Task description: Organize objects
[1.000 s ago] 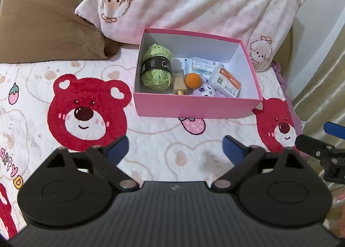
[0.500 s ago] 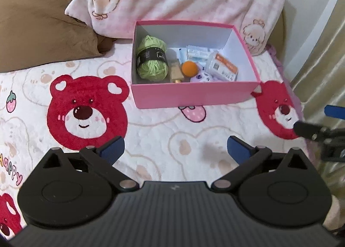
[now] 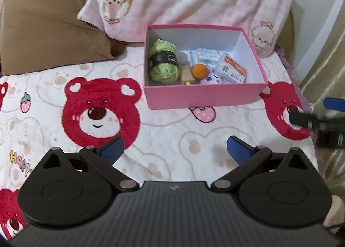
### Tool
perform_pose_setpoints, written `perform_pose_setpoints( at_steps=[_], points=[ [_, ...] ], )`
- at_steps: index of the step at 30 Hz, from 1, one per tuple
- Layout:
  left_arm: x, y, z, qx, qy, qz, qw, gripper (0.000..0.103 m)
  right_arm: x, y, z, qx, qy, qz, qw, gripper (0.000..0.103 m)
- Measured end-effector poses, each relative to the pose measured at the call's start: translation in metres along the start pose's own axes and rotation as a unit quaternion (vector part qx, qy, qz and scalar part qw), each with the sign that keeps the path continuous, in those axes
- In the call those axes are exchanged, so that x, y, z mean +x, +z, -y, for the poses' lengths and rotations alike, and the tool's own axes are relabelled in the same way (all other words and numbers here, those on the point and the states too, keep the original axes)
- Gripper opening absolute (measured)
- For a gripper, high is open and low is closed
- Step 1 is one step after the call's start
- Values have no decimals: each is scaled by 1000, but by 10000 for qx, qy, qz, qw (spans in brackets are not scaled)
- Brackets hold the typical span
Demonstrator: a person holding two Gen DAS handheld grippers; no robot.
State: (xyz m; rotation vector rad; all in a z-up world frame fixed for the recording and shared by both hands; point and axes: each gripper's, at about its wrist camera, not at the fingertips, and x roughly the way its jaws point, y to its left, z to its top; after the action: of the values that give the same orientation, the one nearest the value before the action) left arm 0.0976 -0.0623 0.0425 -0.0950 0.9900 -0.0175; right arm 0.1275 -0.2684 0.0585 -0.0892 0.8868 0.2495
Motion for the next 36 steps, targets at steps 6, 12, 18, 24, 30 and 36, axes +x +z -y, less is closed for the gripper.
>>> perform_pose_setpoints(
  at_steps=[6, 12, 18, 24, 30, 36],
  points=[
    [8, -5, 6, 108, -15, -99, 9999, 103, 5, -4, 10, 151, -99, -43, 9998, 103],
    [12, -9, 10, 18, 110, -77, 9999, 103, 7, -15, 17, 121, -198, -16, 9997, 103],
    [22, -12, 9, -60, 74, -225, 9997, 103, 14, -20, 14, 26, -154, -123, 9998, 103],
    [22, -14, 8, -163, 110, -232, 9995, 103, 15, -22, 7, -16, -80, -146, 9999, 103],
    [19, -13, 7, -196, 182, -225, 9994, 103, 11, -25, 7, 5, -120, -85, 9999, 103],
    [14, -12, 8, -165, 248, -196, 9994, 103, 10, -27, 9, 28, -105, -94, 9999, 103]
  ],
)
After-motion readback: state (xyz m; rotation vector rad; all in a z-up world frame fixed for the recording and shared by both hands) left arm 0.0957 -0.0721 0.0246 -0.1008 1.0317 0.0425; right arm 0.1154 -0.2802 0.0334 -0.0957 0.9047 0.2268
